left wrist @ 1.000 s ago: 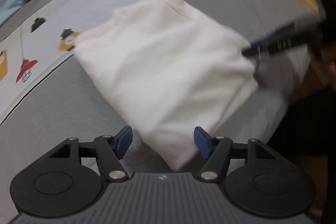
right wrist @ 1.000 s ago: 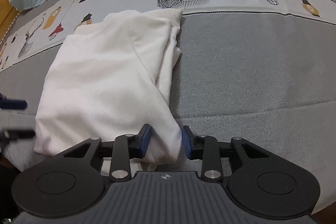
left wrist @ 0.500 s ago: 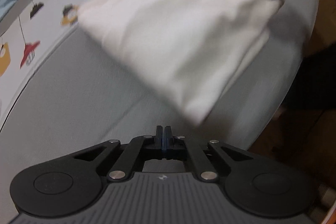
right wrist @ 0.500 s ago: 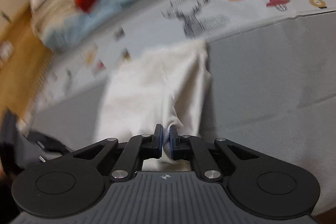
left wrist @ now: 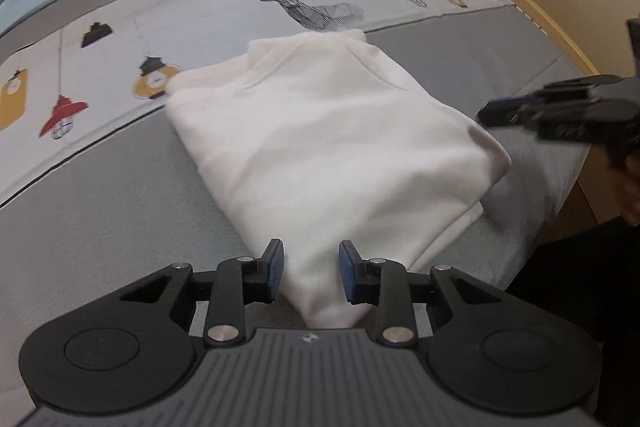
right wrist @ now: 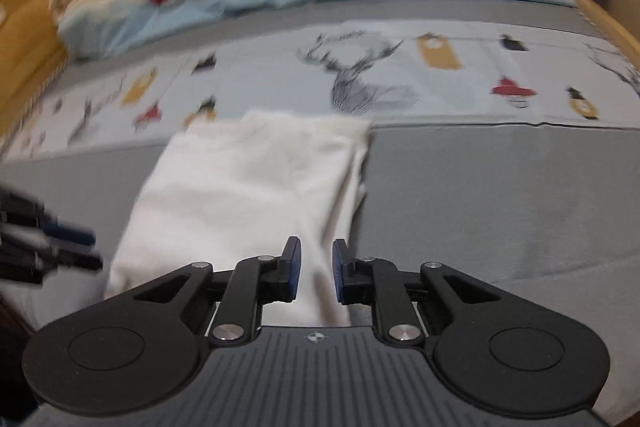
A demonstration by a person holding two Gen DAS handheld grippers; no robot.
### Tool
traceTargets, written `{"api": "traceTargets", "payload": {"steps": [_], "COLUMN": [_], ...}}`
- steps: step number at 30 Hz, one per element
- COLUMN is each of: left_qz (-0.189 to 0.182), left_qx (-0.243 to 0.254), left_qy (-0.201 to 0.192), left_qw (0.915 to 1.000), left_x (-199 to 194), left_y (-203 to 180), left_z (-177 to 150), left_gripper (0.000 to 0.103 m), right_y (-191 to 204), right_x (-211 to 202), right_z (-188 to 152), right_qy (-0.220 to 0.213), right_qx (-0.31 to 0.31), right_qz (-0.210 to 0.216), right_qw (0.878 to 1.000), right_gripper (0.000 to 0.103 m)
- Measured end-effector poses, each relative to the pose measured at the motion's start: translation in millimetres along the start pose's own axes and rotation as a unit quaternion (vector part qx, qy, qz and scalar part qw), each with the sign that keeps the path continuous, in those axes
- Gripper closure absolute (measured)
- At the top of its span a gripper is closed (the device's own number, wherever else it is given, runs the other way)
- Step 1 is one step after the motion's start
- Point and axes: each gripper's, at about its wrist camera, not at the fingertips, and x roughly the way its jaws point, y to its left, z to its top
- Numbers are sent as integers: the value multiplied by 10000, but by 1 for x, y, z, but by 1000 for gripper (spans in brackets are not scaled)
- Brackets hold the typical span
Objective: Fold small clothes
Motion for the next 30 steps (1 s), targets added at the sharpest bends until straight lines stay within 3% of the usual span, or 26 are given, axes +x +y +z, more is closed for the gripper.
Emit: {"api": "traceTargets", "payload": {"steps": [4, 6, 10, 14, 18, 30], "left_qz": [301, 497, 425, 230, 264, 99], "left_qx": [167, 266, 51, -247, -292, -358], "left_qy": [612, 940, 641, 265, 75, -439], "left_qw": [9975, 9940, 9970, 9991, 9992, 9983], "left_x": [27, 39, 26, 13, 10, 3], "left_y": [-10, -9, -1, 7, 6, 0], "left_z": [-6, -12, -5, 2, 10, 23], "left_gripper": [70, 68, 67, 67, 67, 67], "right_y": [-3, -5, -7, -8, -1, 0], "right_x": [38, 44, 34, 10, -1, 17], "right_z": [-11, -13, -8, -1, 6, 5], "right_qy": [1059, 1203, 976, 340, -141, -18], "right_qx": [-113, -162, -69, 53, -122, -190], "right_qz": [-538, -654, -624, -411, -286, -365], "right_qw": [9929, 9905, 9932, 9986, 9994, 9992], "right_gripper": [82, 76, 75, 75, 75, 75]}}
